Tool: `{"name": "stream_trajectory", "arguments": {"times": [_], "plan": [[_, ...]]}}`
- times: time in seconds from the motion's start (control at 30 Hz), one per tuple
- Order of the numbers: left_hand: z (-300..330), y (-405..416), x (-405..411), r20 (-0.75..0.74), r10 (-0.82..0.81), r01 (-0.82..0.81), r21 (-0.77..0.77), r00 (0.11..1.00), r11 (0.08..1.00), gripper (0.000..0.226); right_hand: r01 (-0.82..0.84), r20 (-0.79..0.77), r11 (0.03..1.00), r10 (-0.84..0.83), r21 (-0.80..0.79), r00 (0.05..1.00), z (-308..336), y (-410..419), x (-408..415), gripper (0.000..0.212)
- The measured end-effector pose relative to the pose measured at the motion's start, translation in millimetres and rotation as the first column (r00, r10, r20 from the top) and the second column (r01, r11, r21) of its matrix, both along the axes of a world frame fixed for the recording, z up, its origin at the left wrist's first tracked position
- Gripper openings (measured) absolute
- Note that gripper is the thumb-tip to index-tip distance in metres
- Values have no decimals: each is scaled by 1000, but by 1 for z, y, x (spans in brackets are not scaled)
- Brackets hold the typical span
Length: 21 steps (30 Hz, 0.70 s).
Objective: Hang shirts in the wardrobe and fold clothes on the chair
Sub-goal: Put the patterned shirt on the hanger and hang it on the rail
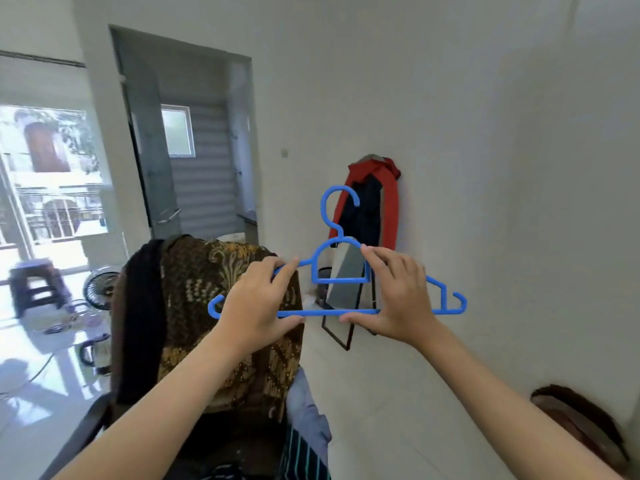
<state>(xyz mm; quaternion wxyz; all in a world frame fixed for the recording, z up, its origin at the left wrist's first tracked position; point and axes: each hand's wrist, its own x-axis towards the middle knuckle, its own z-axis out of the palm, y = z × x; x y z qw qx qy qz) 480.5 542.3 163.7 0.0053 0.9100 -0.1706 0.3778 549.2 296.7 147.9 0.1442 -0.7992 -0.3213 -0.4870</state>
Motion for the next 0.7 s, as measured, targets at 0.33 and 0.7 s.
{"name": "stream_trajectory", "arguments": {"times": [0.33,0.7], "plan": [[-27,121,58,-44,199,-197,36,979,980,94,-319,-270,941,279,-114,921,-5,137,112,94],[-15,274,106,-19,148,-148,-1,989,989,91,-224,-256,960,177,-167,950,-13,231,154,106]]}}
